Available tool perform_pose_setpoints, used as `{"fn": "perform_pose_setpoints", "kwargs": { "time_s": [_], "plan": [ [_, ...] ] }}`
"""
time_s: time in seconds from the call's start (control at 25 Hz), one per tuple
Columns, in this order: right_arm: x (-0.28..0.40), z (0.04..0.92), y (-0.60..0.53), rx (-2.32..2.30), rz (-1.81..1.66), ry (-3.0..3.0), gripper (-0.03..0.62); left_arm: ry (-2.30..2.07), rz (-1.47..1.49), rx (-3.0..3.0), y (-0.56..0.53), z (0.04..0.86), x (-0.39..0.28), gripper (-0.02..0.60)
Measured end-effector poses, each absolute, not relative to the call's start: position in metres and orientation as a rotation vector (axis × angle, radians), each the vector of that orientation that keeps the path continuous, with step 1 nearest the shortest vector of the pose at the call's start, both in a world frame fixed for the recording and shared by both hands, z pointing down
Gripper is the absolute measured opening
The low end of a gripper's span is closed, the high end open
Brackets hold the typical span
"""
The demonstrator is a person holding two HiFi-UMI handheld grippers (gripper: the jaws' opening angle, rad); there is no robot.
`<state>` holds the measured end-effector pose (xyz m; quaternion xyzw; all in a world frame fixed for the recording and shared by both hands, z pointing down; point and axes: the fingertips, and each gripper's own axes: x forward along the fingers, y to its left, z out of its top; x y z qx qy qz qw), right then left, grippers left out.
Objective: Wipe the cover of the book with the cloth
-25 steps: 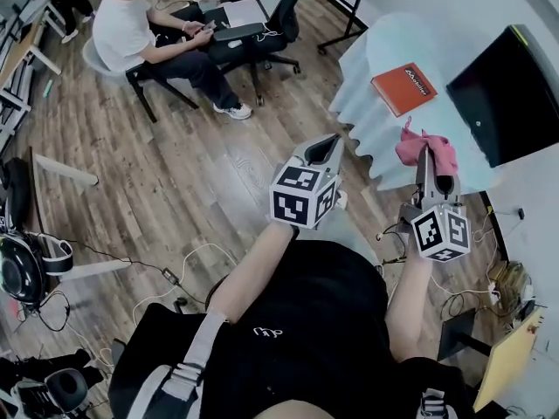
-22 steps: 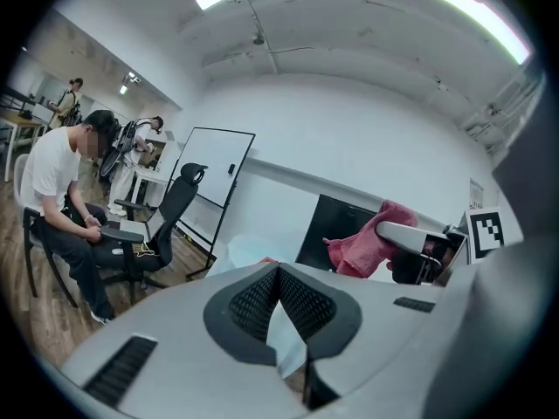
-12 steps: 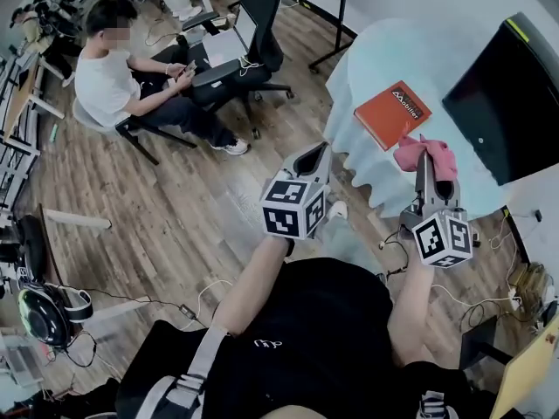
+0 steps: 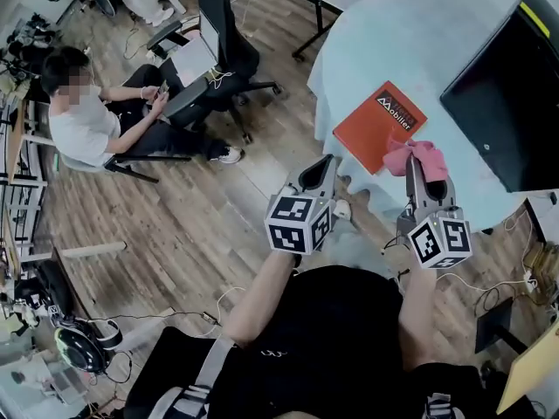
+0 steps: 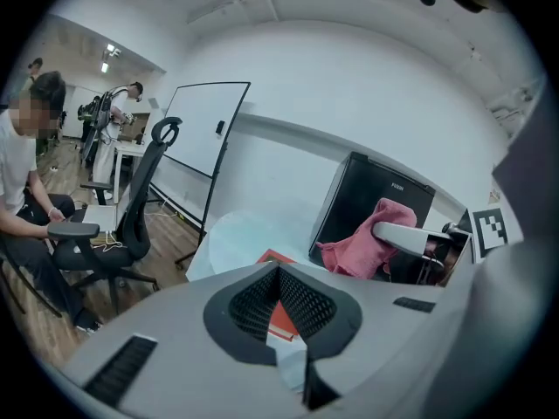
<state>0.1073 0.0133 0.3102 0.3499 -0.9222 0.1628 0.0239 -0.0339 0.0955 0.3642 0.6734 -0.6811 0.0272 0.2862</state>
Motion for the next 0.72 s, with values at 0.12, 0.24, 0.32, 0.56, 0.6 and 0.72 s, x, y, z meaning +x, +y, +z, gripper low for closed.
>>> {"fn": "perform_pose_setpoints", "kwargs": {
  "time_s": [0.12,0.24,0.32,0.56,0.6,0.72],
  "plan": [
    [0.109,0.318,-0.022,1.08,0.551,-2.848,0.104,-1.802,0.097,1.811,0.061,0.364,-0.024,0.014],
    [0.1,0.319,-0.049,1.059,0.576,-2.871,0.104,-1.786,0.125,1.857,0.034,0.357,-0.015,0.014],
    [0.087,0.315,-0.056,1.023,0.59,-2.905,0.104,-1.78,0.149,1.872,0.027,0.354,-0.014,0.014],
    [0.077,0.315,-0.074,0.987,0.616,-2.923,0.104,-1.756,0.193,1.878,0.005,0.357,-0.011,0.014],
    [0.079,0.316,-0.079,1.004,0.62,-2.917,0.104,-1.751,0.194,1.886,-0.001,0.357,-0.011,0.014],
    [0.089,0.319,-0.092,1.077,0.629,-2.887,0.104,-1.723,0.202,1.906,-0.014,0.359,-0.011,0.014]
  ]
}}
